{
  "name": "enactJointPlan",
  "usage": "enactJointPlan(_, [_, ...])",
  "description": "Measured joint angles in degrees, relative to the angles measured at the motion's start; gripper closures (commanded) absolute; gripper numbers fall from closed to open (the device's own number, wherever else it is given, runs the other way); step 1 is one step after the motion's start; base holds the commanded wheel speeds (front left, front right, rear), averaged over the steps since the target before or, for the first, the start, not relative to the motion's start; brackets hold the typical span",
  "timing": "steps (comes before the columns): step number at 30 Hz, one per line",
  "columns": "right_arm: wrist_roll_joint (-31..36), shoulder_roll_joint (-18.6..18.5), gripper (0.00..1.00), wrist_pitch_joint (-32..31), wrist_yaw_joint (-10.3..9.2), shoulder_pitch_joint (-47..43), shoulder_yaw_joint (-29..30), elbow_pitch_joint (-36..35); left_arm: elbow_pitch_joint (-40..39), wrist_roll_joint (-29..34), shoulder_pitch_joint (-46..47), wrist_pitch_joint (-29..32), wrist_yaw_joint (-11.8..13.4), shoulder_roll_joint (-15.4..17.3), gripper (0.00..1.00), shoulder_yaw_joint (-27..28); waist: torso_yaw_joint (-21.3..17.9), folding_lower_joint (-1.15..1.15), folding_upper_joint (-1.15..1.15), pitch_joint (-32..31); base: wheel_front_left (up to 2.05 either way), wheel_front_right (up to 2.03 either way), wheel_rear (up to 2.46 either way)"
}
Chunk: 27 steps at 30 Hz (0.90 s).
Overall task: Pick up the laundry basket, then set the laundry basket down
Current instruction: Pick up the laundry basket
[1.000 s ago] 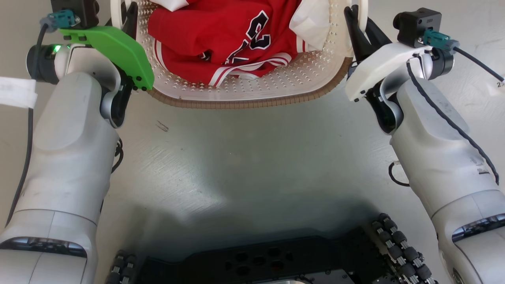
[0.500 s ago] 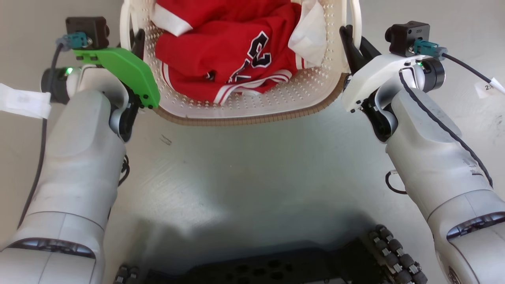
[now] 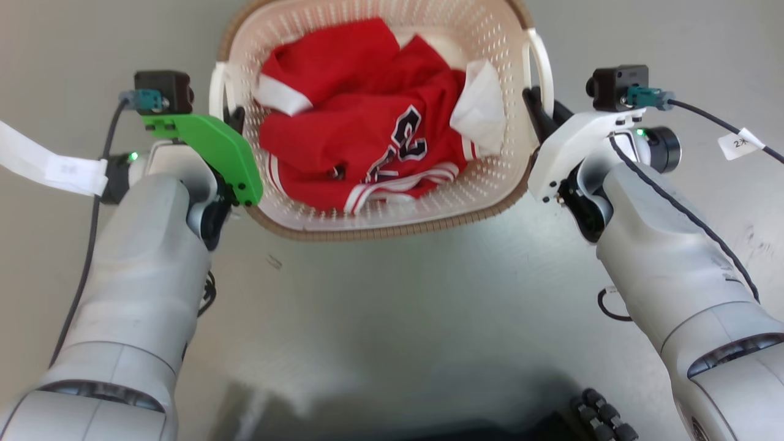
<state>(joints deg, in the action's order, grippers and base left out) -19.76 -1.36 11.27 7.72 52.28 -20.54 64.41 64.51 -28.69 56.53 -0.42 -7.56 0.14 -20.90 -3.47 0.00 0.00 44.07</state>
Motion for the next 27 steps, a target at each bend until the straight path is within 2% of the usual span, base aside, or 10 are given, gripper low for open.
enactJointPlan(16, [-9.2, -0.4, 1.0, -9.2, -0.01, -6.7, -7.6, 0.4, 2.8, -5.7, -6.1, 6.8, 0.0, -0.4, 1.0, -2.8, 0.7, -0.01, 0.0, -12.4, 0.0, 0.0, 0.0])
enactJointPlan(27, [-14.8, -0.7, 1.0, -15.6, -0.03, -10.3, -10.8, -0.5, 3.4, -9.5, -10.4, 11.1, 0.0, -0.3, 1.0, -3.8, 0.8, -0.01, 0.0, -20.6, 0.0, 0.0, 0.0])
